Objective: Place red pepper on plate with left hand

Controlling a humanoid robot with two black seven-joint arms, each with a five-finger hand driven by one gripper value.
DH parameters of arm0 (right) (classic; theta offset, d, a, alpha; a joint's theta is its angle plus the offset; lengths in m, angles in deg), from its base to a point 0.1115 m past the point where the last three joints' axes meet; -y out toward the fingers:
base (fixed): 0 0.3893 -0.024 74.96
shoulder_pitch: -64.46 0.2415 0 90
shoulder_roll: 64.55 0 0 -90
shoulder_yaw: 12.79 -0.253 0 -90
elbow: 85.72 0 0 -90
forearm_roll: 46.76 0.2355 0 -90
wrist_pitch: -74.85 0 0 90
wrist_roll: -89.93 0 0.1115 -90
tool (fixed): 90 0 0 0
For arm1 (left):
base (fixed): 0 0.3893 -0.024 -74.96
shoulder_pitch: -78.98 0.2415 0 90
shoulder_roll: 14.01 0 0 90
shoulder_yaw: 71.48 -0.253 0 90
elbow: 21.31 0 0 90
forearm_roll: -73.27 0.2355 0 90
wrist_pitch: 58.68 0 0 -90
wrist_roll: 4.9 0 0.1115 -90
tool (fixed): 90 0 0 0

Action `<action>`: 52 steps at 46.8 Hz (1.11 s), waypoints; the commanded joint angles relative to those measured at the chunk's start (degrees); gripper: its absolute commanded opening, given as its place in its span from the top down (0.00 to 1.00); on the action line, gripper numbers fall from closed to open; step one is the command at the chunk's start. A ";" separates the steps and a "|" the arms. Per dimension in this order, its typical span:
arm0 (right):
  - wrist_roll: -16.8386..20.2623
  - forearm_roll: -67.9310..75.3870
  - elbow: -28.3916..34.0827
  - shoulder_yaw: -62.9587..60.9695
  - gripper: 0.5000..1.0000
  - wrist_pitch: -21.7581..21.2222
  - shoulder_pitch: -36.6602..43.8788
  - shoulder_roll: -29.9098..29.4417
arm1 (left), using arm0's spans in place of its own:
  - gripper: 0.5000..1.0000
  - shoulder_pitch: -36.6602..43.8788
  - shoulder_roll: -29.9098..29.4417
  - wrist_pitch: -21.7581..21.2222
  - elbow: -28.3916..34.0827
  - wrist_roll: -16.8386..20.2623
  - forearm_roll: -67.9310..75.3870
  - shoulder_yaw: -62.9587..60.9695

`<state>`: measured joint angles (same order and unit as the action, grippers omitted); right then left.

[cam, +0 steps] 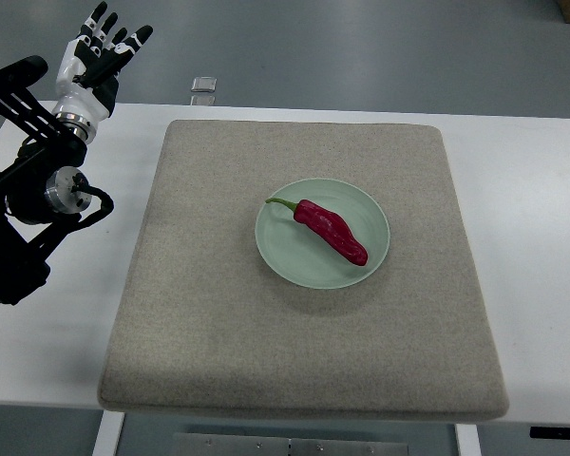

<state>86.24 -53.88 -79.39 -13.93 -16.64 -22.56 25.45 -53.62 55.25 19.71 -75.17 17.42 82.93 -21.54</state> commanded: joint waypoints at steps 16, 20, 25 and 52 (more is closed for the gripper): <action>0.00 0.00 0.00 0.00 0.14 0.00 0.00 0.00 | 0.00 1.55 0.09 0.01 0.25 0.00 -8.08 0.60; 0.00 0.00 0.00 0.00 0.14 0.00 0.00 0.00 | 0.00 1.64 0.09 0.01 0.25 0.00 -8.35 0.86; 0.00 0.00 0.00 0.00 0.14 0.00 0.00 0.00 | 0.00 2.16 0.17 0.01 0.25 0.00 -8.53 1.04; 0.00 0.00 0.00 0.00 0.14 0.00 0.00 0.00 | 0.00 3.22 0.70 0.63 0.07 0.00 -9.23 1.83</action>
<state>86.24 -53.88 -79.39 -13.93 -16.63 -22.56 25.45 -50.44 55.98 20.06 -75.06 17.42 73.70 -19.70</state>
